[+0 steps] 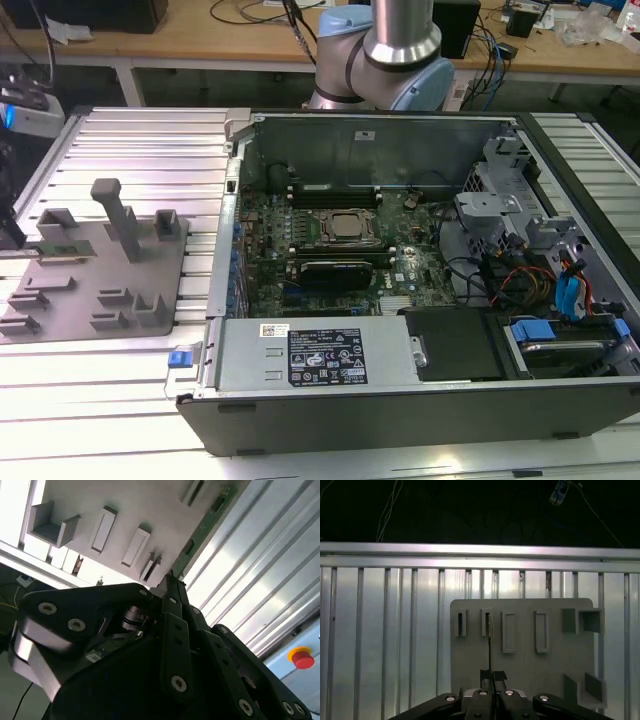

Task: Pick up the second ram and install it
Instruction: 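Pick up the second ram and move it above second insertion slot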

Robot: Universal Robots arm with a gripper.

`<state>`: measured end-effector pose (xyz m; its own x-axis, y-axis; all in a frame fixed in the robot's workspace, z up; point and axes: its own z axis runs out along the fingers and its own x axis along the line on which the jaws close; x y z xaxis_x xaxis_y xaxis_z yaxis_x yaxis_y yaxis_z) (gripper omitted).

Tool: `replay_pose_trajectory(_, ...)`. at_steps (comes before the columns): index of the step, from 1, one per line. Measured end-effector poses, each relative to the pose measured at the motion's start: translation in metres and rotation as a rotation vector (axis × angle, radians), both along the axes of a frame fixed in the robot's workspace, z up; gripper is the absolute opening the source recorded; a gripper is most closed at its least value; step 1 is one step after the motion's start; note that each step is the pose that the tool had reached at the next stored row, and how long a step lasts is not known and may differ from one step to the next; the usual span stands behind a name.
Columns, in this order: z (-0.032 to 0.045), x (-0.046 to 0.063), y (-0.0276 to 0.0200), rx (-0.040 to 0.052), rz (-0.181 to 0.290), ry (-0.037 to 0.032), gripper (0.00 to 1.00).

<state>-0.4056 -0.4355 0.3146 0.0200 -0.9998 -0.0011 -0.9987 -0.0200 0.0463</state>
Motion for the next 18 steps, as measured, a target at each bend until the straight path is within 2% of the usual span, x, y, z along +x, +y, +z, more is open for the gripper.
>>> replay_pose_trajectory(2,0.0134,0.000,0.0000,-0.0002,0.000,0.0000,0.09)
replay_pose_trajectory(5,0.0402,0.000,0.0001,-0.0001,0.000,0.0000,0.09)
replay_pose_trajectory(6,0.0462,0.000,0.0001,-0.0001,0.000,-0.0001,0.09)
replay_pose_trajectory(8,0.0562,0.000,0.0001,-0.0002,0.000,0.0000,0.09)
replay_pose_trajectory(10,0.0622,0.000,0.0001,-0.0002,0.000,0.0001,0.09)
replay_pose_trajectory(12,0.0761,0.000,0.0001,-0.0001,0.000,-0.0001,0.09)
replay_pose_trajectory(14,0.0867,0.000,0.0002,-0.0001,0.000,0.0000,0.09)
replay_pose_trajectory(18,0.1030,0.000,0.0004,-0.0001,0.000,-0.0001,0.09)
